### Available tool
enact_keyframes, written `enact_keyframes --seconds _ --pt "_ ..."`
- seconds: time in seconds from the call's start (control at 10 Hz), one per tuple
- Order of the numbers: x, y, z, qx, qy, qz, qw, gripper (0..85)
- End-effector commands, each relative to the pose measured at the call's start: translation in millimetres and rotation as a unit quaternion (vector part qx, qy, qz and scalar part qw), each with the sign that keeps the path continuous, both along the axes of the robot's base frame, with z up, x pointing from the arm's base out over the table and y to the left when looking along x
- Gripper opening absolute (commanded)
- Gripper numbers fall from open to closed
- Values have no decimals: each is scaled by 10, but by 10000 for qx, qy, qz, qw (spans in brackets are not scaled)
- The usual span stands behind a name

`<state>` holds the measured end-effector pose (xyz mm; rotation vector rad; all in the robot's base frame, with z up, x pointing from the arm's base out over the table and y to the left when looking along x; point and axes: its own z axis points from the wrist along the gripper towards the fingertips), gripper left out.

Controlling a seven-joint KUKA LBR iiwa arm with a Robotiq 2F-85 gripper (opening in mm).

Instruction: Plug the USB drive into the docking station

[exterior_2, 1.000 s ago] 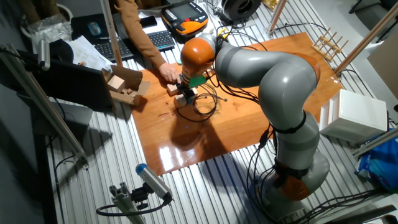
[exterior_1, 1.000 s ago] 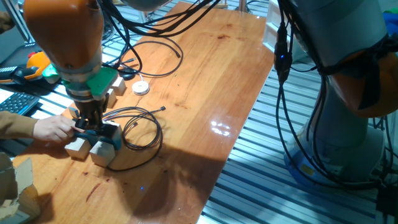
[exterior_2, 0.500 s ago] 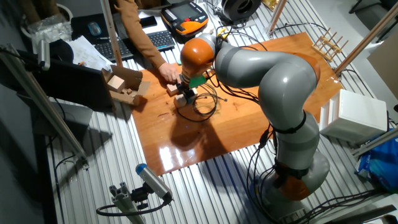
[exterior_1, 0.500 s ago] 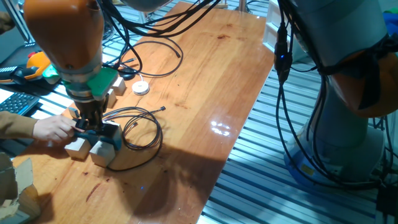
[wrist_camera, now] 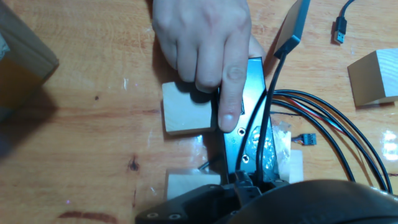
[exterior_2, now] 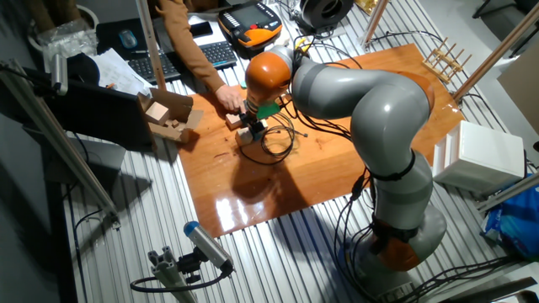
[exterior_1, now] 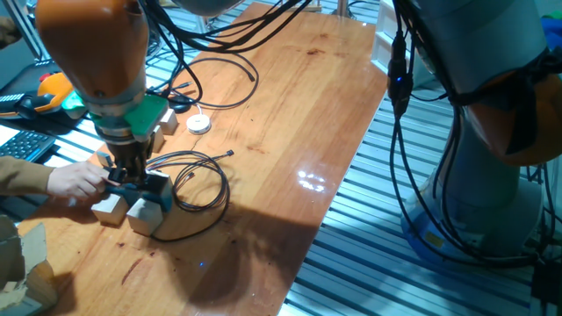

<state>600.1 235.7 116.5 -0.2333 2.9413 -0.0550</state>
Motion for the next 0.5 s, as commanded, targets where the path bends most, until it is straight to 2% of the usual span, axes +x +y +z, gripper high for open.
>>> enact_keyframes --seconds 0.0,0.1,0.4 --pt "-3 0 27 24 88 25 10000 0" --pt "-6 -4 36 26 135 55 9999 0" --pt "-7 -11 24 36 103 2 9999 0"
